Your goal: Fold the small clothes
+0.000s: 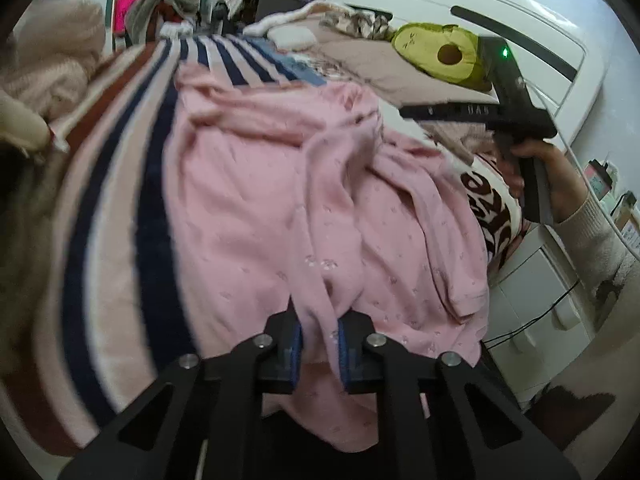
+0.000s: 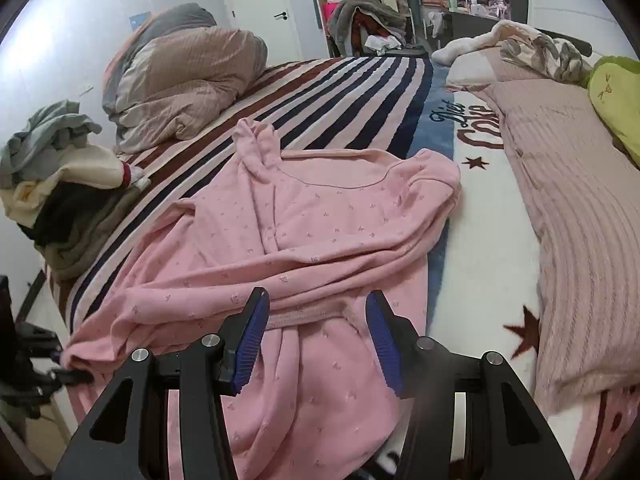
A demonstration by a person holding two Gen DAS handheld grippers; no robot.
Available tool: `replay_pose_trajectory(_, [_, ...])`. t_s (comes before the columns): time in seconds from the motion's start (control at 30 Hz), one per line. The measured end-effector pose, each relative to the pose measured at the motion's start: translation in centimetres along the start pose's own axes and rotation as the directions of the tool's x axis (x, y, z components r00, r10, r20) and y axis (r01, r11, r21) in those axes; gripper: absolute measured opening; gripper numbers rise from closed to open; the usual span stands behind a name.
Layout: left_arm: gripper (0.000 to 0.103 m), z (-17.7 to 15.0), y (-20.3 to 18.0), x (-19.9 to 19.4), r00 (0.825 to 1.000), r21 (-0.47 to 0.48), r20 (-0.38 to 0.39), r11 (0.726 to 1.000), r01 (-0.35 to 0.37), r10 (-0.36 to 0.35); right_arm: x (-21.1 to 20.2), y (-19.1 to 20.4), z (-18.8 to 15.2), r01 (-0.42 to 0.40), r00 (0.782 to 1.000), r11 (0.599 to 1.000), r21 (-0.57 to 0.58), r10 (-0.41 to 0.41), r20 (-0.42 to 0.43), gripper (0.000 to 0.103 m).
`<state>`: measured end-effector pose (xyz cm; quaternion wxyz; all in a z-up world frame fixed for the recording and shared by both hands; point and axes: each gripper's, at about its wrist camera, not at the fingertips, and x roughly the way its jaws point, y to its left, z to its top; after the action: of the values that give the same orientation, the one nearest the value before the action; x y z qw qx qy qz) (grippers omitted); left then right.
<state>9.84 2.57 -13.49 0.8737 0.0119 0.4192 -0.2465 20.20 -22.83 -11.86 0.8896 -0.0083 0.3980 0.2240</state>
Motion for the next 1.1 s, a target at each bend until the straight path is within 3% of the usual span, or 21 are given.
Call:
replay_pose_trajectory(0.1, [0.011, 1.0, 1.0, -2.3, 0.997, 0.045, 0.035, 0.997, -0.069, 0.068, -0.9, 0.2, 0.0, -0.008, 1.000, 1.000, 0.011, 0.008, 0.011, 0.046])
replay_pose_trajectory(0.13, [0.011, 1.1, 1.2, -2.6, 0.998, 0.053, 0.030, 0.997, -0.059, 0.058, -1.1, 0.3, 0.0, -0.011, 1.000, 1.000, 0.011, 0.011, 0.014, 0.046])
replay_pose_trajectory(0.2, [0.030, 0.9, 1.6, -2.6, 1.000, 0.073, -0.026, 0.997, 0.017, -0.015, -1.3, 0.8, -0.2, -0.022, 1.000, 1.000, 0.005, 0.022, 0.012, 0.046])
replay_pose_trajectory(0.23, [0.048, 0.5, 1.7, -2.4, 0.999, 0.085, -0.041, 0.996, 0.023, -0.019, -1.3, 1.3, -0.4, -0.034, 0.999, 0.999, -0.006, 0.034, 0.004, 0.047])
replay_pose_trajectory(0.27, [0.054, 0.2, 1.7, -2.2, 0.999, 0.100, -0.053, 0.995, 0.005, 0.000, -1.2, 1.8, -0.6, -0.046, 0.999, 0.999, -0.020, 0.046, -0.005, 0.047])
replay_pose_trajectory(0.33, [0.054, -0.8, 1.8, -1.4, 0.995, 0.109, -0.095, 0.994, -0.006, 0.017, -0.9, 3.4, -1.2, -0.077, 0.997, 0.995, -0.056, 0.076, -0.022, 0.047])
replay_pose_trajectory(0.4, [0.054, -1.8, 2.3, -0.9, 0.991, 0.065, -0.132, 0.997, 0.037, -0.028, -0.7, 5.0, -1.6, -0.150, 0.988, 0.986, -0.079, 0.147, -0.047, 0.047])
replay_pose_trajectory(0.5, [0.054, -3.3, 2.6, -0.7, 0.987, 0.019, -0.148, 0.998, 0.063, -0.060, 0.3, 7.3, -2.3, -0.293, 0.951, 0.953, -0.074, 0.283, -0.122, 0.047])
replay_pose_trajectory(0.53, [0.052, -3.6, 2.6, -0.7, 0.987, 0.004, -0.145, 0.997, 0.073, -0.072, 1.0, 8.5, -2.8, -0.353, 0.926, 0.933, -0.066, 0.339, -0.163, 0.047])
replay_pose_trajectory(0.63, [0.034, -4.5, 2.9, -0.9, 0.988, -0.044, -0.115, 0.994, 0.100, -0.104, 3.0, 10.7, -3.9, -0.455, 0.871, 0.890, -0.026, 0.439, -0.220, 0.047])
replay_pose_trajectory(0.67, [0.025, -4.5, 3.0, -0.9, 0.988, -0.053, -0.109, 0.993, 0.102, -0.107, 3.6, 11.1, -4.0, -0.466, 0.864, 0.884, -0.014, 0.452, -0.223, 0.047])
replay_pose_trajectory(0.77, [0.006, -4.5, 3.2, -0.9, 0.989, -0.056, -0.107, 0.994, 0.099, -0.105, 5.6, 12.2, -3.7, -0.437, 0.880, 0.899, -0.015, 0.424, -0.213, 0.047])
replay_pose_trajectory(0.87, [0.003, -4.2, 3.6, -1.6, 0.994, -0.030, -0.091, 0.998, 0.050, -0.052, 6.7, 12.5, -3.0, -0.376, 0.911, 0.926, -0.034, 0.363, -0.197, 0.047])
replay_pose_trajectory(0.97, [0.002, -3.4, 4.7, -2.8, 0.997, -0.007, -0.062, 0.999, -0.045, 0.044, 7.2, 12.3, -2.6, -0.369, 0.914, 0.929, -0.023, 0.358, -0.189, 0.047])
replay_pose_trajectory(1.1, [0.002, -2.8, 6.7, -4.3, 0.986, -0.008, -0.037, 0.987, -0.161, 0.160, 6.9, 12.2, -2.6, -0.348, 0.924, 0.936, -0.044, 0.335, -0.187, 0.047])
